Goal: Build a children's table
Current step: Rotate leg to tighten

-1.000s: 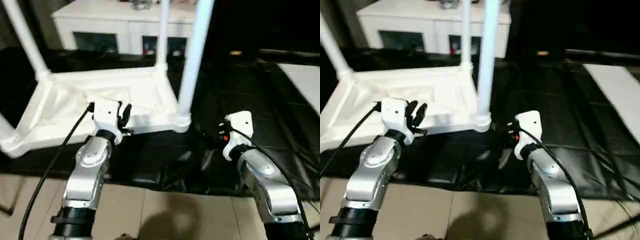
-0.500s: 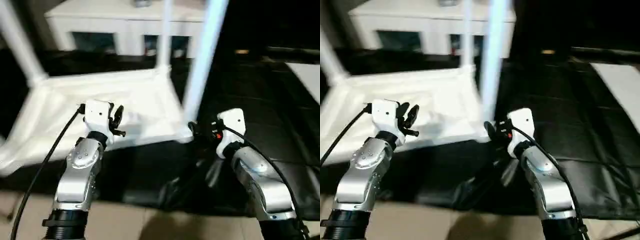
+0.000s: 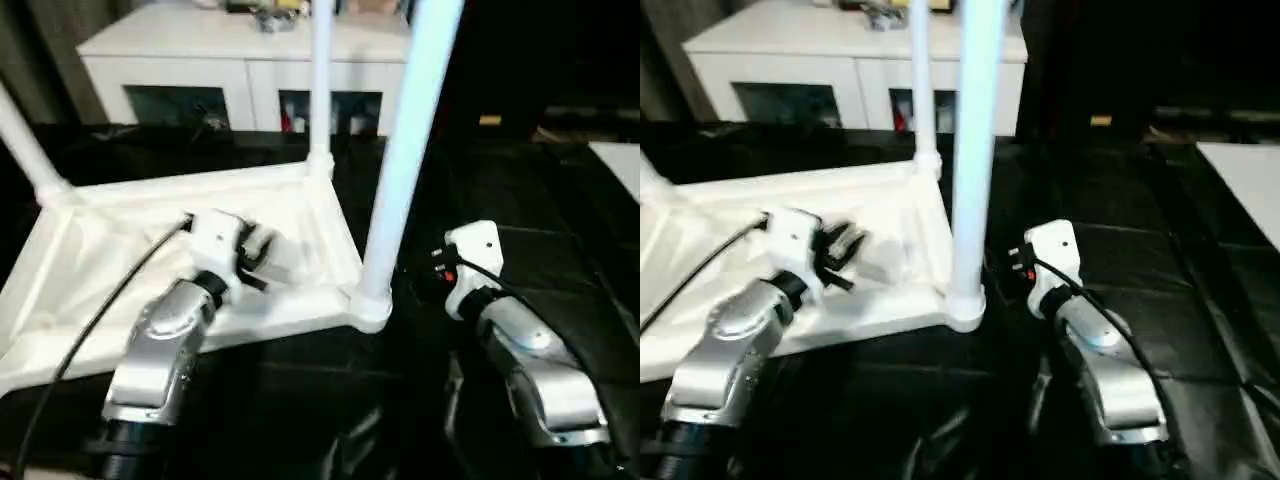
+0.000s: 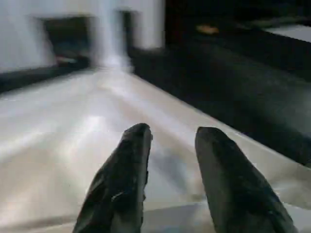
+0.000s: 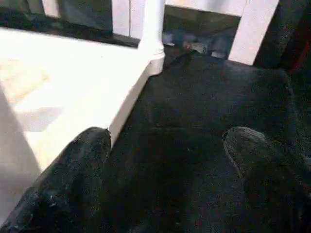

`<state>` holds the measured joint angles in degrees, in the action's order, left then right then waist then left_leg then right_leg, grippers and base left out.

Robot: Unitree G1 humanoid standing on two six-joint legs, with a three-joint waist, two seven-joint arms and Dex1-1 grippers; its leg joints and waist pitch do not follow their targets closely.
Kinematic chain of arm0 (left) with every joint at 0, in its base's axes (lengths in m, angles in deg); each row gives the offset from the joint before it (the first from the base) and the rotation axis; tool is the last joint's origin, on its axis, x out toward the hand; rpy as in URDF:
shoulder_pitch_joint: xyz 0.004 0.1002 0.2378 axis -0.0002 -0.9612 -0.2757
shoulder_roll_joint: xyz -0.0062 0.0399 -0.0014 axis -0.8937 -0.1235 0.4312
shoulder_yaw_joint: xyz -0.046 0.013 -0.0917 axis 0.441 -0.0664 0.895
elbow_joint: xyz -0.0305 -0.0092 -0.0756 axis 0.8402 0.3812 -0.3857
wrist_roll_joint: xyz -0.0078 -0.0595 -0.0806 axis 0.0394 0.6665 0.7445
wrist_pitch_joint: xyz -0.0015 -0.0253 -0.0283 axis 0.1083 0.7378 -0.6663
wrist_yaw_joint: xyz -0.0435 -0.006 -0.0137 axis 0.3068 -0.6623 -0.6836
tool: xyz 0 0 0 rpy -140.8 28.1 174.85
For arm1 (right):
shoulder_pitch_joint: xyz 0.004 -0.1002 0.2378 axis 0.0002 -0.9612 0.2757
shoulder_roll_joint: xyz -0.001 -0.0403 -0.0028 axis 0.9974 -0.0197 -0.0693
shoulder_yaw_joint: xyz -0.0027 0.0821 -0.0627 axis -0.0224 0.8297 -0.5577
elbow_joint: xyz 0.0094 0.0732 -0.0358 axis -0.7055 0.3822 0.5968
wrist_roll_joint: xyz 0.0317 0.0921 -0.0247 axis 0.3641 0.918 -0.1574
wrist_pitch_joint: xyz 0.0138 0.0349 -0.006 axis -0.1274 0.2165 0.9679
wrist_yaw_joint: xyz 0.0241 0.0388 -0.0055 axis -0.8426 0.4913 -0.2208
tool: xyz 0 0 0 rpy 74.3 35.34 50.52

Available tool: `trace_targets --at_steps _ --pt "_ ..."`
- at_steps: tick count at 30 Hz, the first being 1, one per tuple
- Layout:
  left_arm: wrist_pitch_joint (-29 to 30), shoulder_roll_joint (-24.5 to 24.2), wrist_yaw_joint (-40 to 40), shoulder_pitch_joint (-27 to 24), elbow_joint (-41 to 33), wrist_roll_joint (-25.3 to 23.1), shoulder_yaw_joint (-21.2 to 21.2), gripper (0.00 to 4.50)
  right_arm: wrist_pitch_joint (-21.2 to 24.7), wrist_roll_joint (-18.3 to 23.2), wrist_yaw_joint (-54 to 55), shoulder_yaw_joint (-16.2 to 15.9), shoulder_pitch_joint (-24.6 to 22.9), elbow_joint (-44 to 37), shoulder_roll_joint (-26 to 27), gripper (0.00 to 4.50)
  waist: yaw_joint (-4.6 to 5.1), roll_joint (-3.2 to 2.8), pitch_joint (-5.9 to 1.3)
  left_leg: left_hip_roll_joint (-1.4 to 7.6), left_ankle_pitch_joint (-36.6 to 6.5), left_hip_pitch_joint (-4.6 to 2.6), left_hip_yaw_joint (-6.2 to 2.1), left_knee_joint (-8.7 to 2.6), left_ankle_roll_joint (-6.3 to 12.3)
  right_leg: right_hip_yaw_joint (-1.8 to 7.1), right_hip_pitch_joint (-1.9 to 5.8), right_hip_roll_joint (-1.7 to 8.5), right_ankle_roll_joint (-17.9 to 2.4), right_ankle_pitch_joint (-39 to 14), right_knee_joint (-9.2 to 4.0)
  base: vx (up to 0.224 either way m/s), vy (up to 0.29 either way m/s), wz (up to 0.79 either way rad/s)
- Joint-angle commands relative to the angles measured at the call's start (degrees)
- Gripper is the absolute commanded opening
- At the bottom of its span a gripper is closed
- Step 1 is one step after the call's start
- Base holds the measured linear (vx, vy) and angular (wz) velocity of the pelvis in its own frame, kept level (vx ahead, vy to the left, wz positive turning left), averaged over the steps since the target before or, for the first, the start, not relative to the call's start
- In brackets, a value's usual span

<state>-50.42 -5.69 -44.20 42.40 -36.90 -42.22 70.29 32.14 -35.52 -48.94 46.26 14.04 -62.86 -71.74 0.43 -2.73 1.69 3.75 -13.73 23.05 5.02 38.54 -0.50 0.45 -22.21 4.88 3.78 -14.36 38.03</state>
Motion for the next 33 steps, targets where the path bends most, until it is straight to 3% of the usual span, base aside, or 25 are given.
trace_targets --at_steps 1,2,3,4,5,6,7,8,9,11,13,16,19,20,21,23,24,25,26,27,28,29,31,32,33 --pt "0.4 -2.1 -6.1 2.4 4.0 0.2 -2.9 2.13 0.0 0.2 -2.5 0.3 -0.1 -1.3 -1.6 4.18 -1.26 1.91 -4.13 3.81 23.8 -0.41 -0.88 -2.75 10.41 1.99 3.28 4.33 -7.6 34.1 -3.5 0.0 0.0 0.0" --pt "0.1 -3.1 -10.3 5.1 7.3 0.0 -4.6 2.29 0.4 1.5 -5.1 0.9 0.2 -1.2 -3.3 4.18 -1.18 1.76 -3.94 4.65 12.1 -0.09 -0.77 -3.96 8.37 1.56 4.13 4.14 -10.3 29.4 -3.57 0.0 0.0 0.0" --pt "-0.2 -3.7 -12.2 6.2 8.4 -0.2 -5.4 2.39 0.4 2.0 -6.2 1.1 0.3 -1.1 -4.0 4.18 -1.23 1.56 -3.36 5.7 4.7 -0.8 -0.79 -4.9 7.28 1.0 3.57 3.57 -13.9 19.7 -4.12 0.0 0.0 0.0" --pt "-0.2 -3.8 -12.4 6.3 8.6 -0.3 -5.5 2.39 0.4 2.0 -6.4 1.1 0.3 -1.1 -4.1 4.18 -1.23 1.56 -3.36 5.7 4.7 -0.8 -0.79 -4.9 7.28 1.0 3.57 3.57 -13.9 19.7 -4.12 -0.061 -0.02 0.01" --pt "-0.8 -4.3 -13.7 7.5 9.9 -0.9 -6.2 2.54 0.8 2.3 -7.4 1.3 0.4 -0.9 -4.8 4.18 -0.53 0.96 -2.38 7.25 -4.5 -1.55 -0.73 -6.4 6.74 0.44 3.01 3.26 -18.7 7.2 -4.94 -0.067 -0.014 0.05" --pt "-0.8 -4.6 -14.7 9.1 11.3 -1.3 -6.7 2.62 1.0 2.6 -8.5 1.4 0.6 -0.8 -5.7 4.18 -0.34 0.79 -1.94 7.78 -11.8 -2.11 -0.28 -7.07 5.34 0.2 2.73 3.12 -19.6 -0.7 -5.54 -0.067 -0.014 0.05" --pt "-1.0 -5.4 -16.9 10.9 12.8 -1.8 -7.4 2.73 1.0 3.1 -9.8 1.5 0.9 -0.4 -6.6 4.18 -0.22 0.82 -1.77 8.0 -14.7 -2.29 0.06 -7.26 4.16 0.22 2.61 3.21 -19.6 -4.0 -5.8 -0.073 -0.01 0.06" --pt "-1.1 -5.4 -16.9 11.0 12.9 -1.8 -7.4 2.73 1.0 3.1 -9.8 1.5 0.9 -0.4 -6.6 4.18 -0.16 0.93 -1.43 8.07 -19.4 -2.7 0.55 -7.66 1.59 0.38 2.3 3.31 -18.5 -10.4 -6.5 -0.074 -0.004 0.05" --pt "-1.1 -6.3 -18.9 12.6 14.3 -2.5 -8.4 2.73 0.9 3.4 -11.1 1.4 1.0 0.0 -7.5 4.18 -0.24 0.75 -1.33 8.07 -21.5 -2.88 0.75 -7.87 -0.38 0.56 2.24 3.65 -17.0 -14.4 -6.99 -0.074 -0.004 0.05" --pt "-1.5 -7.4 -21.8 14.6 16.3 -3.1 -9.7 2.73 -0.5 3.0 -13.1 0.6 1.0 0.8 -9.1 4.18 -0.32 1.11 -1.38 8.07 -22.0 -3.02 1.12 -8.04 -1.78 0.74 1.92 3.62 -15.2 -16.7 -7.46 -0.062 0.007 0.04" --pt "-1.6 -10.2 -27.7 17.8 20.7 -4.7 -13.4 2.73 -2.6 2.5 -17.7 -1.3 0.6 1.6 -12.5 4.18 -0.65 1.38 -1.62 8.05 -20.3 -3.05 1.45 -8.01 -1.41 0.84 1.89 3.78 -14.4 -16.5 -7.55 -0.028 0.005 0.02" --pt "-1.4 -11.1 -28.6 18.7 22.4 -5.6 -14.3 2.58 -1.9 3.7 -19.8 -1.1 0.8 1.2 -13.4 4.18 -0.4 1.78 -1.77 8.27 -15.5 -1.9 1.65 -8.13 0.35 0.7 2.57 4.14 -15.7 -12.1 -7.04 0.0 0.0 0.0" --pt "-1.3 -12.4 -29.6 18.4 23.8 -5.3 -13.4 2.48 -1.5 4.4 -22.5 -2.5 1.0 1.2 -13.6 4.18 -0.76 1.53 -2.01 8.39 -13.9 -1.89 1.82 -7.92 2.15 0.58 2.45 4.31 -17.3 -9.4 -6.79 0.0 0.0 0.0" --pt "-2.2 -13.7 -31.1 17.7 24.5 -5.6 -13.2 2.36 -1.2 4.4 -23.9 -4.0 1.3 1.5 -13.5 4.18 -0.66 1.9 -2.17 8.44 -12.9 -1.72 1.88 -7.91 2.65 0.45 2.5 4.17 -17.9 -7.4 -6.64 0.0 0.0 0.0" --pt "-2.3 -13.8 -31.2 17.8 24.5 -5.6 -13.2 2.29 -1.3 4.3 -24.0 -4.1 1.4 1.5 -13.5 4.18 -0.79 1.64 -2.27 8.53 -11.3 -1.62 1.87 -7.9 3.33 0.39 2.54 4.19 -18.3 -5.1 -6.31 0.0 0.0 0.0" --pt "-3.1 -14.2 -33.1 18.2 26.5 -6.0 -14.1 2.11 -2.0 5.0 -26.5 -4.9 1.7 2.2 -14.5 4.18 -0.9 2.76 -2.24 8.63 -10.0 -1.68 2.3 -7.75 4.64 0.34 2.43 4.18 -19.2 -3.1 -6.28 0.0 0.0 0.0" --pt "-3.4 -14.1 -33.4 18.6 27.6 -6.1 -14.3 2.11 -2.3 5.3 -27.2 -5.0 1.5 2.6 -14.8 4.18 -1.13 2.49 -2.22 8.66 -9.4 -1.61 2.27 -7.67 4.92 0.37 2.55 4.38 -19.4 -2.9 -6.1 0.0 0.0 0.0" --pt "-3.9 -13.9 -33.3 19.2 29.1 -6.4 -14.5 1.99 -2.6 5.2 -27.7 -4.9 1.6 3.1 -15.1 4.18 -1.46 1.62 -2.33 8.76 -8.5 -1.86 2.36 -7.59 5.15 0.41 2.4 4.47 -19.7 -2.0 -6.02 0.0 0.0 0.0" --pt "-4.2 -13.8 -33.2 19.6 30.1 -6.7 -14.6 1.87 -2.8 5.1 -28.0 -4.9 1.7 3.4 -15.2 4.18 -1.43 1.83 -2.3 8.85 -8.4 -1.93 2.46 -7.7 5.19 0.28 2.31 4.17 -20.2 -0.7 -6.0 0.0 0.0 0.0" --pt "-5.6 -13.9 -33.1 19.9 31.4 -7.7 -15.1 1.76 -4.1 4.3 -29.0 -5.1 1.2 3.7 -16.0 4.18 -1.42 0.89 -2.25 8.8 -9.7 -2.14 2.52 -7.89 4.51 0.21 2.09 3.82 -20.2 0.1 -6.11 0.0 0.0 0.0" --pt "-5.6 -14.0 -33.3 19.9 31.4 -7.7 -15.2 1.76 -4.2 4.3 -29.0 -5.1 1.2 3.7 -16.1 4.18 -1.45 1.19 -2.29 8.91 -10.5 -2.23 2.5 -7.93 4.22 0.22 2.2 3.88 -20.4 0.4 -6.02 0.0 0.0 0.0" --pt "-5.1 -14.0 -36.2 20.1 31.3 -7.0 -15.7 1.69 -4.3 4.4 -29.8 -4.7 1.3 4.0 -16.7 4.18 -1.45 0.98 -2.28 8.81 -11.5 -2.29 2.6 -8.04 3.81 0.29 2.37 4.01 -20.4 0.4 -6.15 0.0 0.0 0.0" --pt "-5.2 -14.3 -37.7 19.4 30.7 -6.5 -16.0 1.55 -4.4 4.2 -29.4 -4.3 1.0 4.2 -16.9 4.18 -1.62 1.18 -2.43 8.92 -10.5 -2.32 2.69 -8.01 3.95 0.34 2.58 4.26 -20.8 1.4 -6.11 0.0 0.0 0.0" --pt "-5.5 -14.4 -38.1 19.1 30.5 -6.6 -16.0 1.41 -4.5 3.9 -29.1 -4.2 1.1 4.3 -17.0 4.18 -1.6 0.09 -2.41 8.91 -10.1 -2.3 2.61 -8.06 3.79 0.28 2.56 4.17 -20.9 2.6 -6.08 0.0 0.0 0.0" --pt "-5.0 -14.6 -38.4 18.8 29.9 -6.1 -15.6 1.33 -3.8 4.1 -28.5 -3.8 1.3 4.1 -16.7 4.18 -1.49 0.67 -2.48 8.91 -9.6 -2.27 2.67 -8.05 4.02 0.25 2.7 4.07 -21.2 4.0 -5.99 0.0 0.0 0.0"
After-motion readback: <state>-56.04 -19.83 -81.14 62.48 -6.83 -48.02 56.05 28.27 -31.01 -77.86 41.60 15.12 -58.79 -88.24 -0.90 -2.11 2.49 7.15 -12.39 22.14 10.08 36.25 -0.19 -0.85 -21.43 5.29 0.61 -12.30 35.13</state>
